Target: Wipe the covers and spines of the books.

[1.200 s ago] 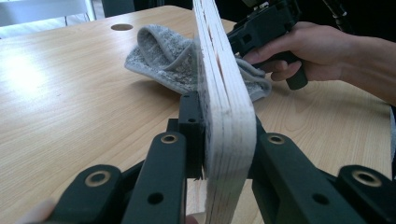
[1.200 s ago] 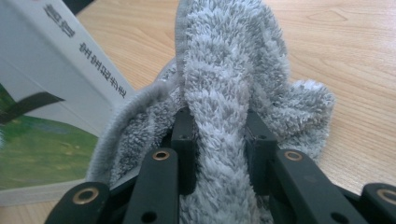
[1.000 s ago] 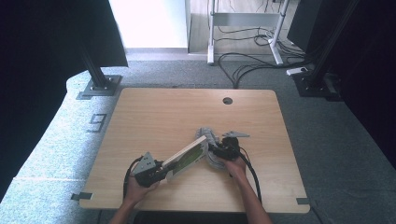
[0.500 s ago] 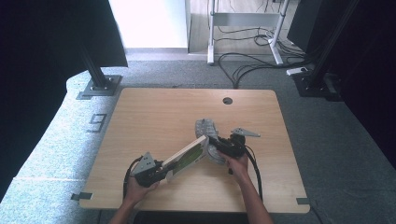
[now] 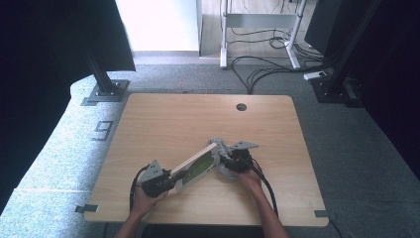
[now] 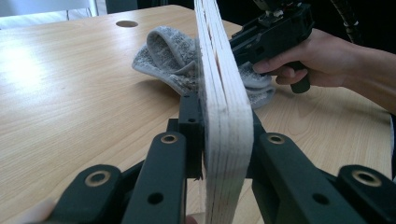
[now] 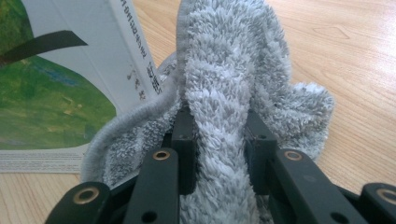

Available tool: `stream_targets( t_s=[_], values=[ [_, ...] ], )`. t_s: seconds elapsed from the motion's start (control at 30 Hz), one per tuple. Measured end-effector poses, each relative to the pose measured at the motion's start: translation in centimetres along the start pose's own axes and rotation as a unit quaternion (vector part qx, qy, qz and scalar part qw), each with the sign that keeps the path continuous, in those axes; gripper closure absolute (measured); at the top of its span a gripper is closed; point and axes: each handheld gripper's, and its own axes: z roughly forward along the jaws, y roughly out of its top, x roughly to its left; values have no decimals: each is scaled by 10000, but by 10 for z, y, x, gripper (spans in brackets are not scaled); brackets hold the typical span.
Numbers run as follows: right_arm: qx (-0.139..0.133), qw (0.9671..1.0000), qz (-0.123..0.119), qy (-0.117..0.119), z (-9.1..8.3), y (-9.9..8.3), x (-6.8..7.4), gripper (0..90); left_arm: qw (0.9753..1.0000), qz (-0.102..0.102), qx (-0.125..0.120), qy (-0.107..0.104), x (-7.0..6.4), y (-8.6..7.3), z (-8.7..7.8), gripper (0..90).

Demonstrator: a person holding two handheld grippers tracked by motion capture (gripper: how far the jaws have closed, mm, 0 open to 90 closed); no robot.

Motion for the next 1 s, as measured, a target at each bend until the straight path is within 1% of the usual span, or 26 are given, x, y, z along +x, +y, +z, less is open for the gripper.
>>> stream_targets(
  t_s=[0.07,0.1,0.13,0.2,0.23,0.33,0.37,0.4,0.47,0.5,0.53,0.57,0.63,0.67,0.73,0.87,0.97,1.0],
  values=[
    [-15,10000,52,31,-1,0,-1,700,10000,0,-1,5,0,0,0,785],
    [-65,9999,107,68,-2,1,-2,699,10000,-3,-1,4,0,0,0,785],
    [-151,9996,213,127,-4,2,-4,699,10000,-3,1,3,0,0,0,785],
    [-481,9974,454,272,-10,5,-7,699,10000,14,1,-14,0,0,0,785],
    [-660,9959,515,344,-14,8,-8,698,10000,29,1,-26,0,0,0,785],
    [-1183,9900,579,501,-24,14,-5,694,10000,44,-3,-41,-1,0,0,785],
    [-1275,9892,531,501,-26,15,-2,693,10000,42,-1,-39,-1,0,0,786],
    [-1283,9896,456,465,-26,15,0,693,10000,44,0,-37,-1,0,0,785],
    [-1189,9913,400,408,-24,14,2,696,10000,42,-4,0,-2,0,1,786],
    [-1130,9915,457,449,-22,14,0,697,10000,30,-10,1,-2,0,1,785],
    [-1007,9927,465,478,-21,13,-2,697,10000,27,-14,-2,-2,0,1,785],
    [-828,9946,421,461,-19,12,-2,697,10000,31,-13,-2,-2,0,1,785],
    [-476,9980,258,335,-13,8,-2,699,10000,36,-12,-7,-2,0,1,785],
    [-339,9989,189,271,-10,6,-2,702,10000,31,-5,1,-1,0,1,785],
    [-201,9996,120,132,-4,3,1,708,10000,-5,-10,3,-1,0,1,785],
    [-3,9997,-198,-119,-1,2,9,711,10000,-17,-4,9,1,0,0,785],
    [129,9992,-328,-180,-3,2,9,706,10000,-15,0,1,1,-1,0,784],
    [154,9988,-401,-253,-6,4,8,704,10000,-16,2,-2,1,-1,0,784]
  ],
)
